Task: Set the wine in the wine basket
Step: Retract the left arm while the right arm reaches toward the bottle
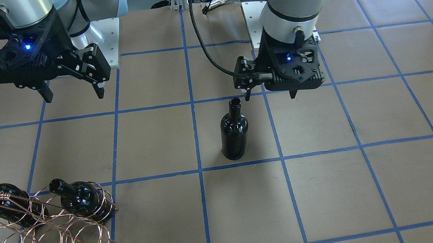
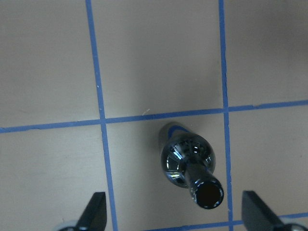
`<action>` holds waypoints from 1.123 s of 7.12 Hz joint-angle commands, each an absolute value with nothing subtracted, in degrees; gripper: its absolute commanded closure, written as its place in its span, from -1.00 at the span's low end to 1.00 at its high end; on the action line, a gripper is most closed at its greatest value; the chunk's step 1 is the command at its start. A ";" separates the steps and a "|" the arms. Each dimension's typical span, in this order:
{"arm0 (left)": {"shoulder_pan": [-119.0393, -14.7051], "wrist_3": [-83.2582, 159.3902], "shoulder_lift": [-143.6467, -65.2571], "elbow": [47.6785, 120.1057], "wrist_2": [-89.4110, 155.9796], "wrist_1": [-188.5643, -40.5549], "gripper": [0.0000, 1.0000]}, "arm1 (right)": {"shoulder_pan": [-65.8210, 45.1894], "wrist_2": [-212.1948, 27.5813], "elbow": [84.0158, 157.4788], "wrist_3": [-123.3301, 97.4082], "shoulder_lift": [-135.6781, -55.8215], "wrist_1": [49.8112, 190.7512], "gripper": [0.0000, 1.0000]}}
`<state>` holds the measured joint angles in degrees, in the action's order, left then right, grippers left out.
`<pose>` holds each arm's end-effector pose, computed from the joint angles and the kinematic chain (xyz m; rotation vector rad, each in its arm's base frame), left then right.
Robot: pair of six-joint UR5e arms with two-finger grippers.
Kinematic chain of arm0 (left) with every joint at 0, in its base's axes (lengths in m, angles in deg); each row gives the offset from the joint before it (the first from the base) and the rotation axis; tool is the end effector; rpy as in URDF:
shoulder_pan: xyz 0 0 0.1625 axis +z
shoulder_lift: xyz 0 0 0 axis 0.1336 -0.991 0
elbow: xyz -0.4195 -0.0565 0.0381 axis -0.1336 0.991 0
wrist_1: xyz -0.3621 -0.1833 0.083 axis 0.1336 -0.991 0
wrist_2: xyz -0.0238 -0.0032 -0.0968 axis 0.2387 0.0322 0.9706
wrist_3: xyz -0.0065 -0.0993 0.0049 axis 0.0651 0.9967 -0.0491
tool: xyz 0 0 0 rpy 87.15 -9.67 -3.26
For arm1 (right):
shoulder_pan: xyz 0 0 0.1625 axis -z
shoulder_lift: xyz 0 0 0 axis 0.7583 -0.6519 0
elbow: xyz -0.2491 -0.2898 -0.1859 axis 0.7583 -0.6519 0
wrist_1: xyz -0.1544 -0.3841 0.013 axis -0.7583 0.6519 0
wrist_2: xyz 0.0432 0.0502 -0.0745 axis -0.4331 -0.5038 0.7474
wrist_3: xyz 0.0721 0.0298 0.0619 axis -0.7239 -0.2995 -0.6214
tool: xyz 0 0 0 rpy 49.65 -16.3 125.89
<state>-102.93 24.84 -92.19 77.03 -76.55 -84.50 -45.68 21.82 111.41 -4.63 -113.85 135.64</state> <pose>-0.1859 -0.5353 0.4788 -0.1027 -3.1074 0.0608 0.1760 -0.5033 0.5291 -0.0884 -3.1290 0.1786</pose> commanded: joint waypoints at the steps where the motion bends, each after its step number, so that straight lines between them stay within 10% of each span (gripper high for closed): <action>1: -94.28 15.20 -90.49 75.72 -76.58 -87.22 -1.00 | -47.26 21.33 111.34 -6.37 -113.75 135.99 -1.00; 8: -86.34 9.27 -87.14 76.68 -79.30 -89.51 -1.00 | -69.50 20.98 101.33 -40.55 -95.82 140.83 -1.00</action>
<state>-86.55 9.51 -87.19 76.27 -79.22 -89.47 -66.86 21.32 104.24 -35.82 -98.91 140.80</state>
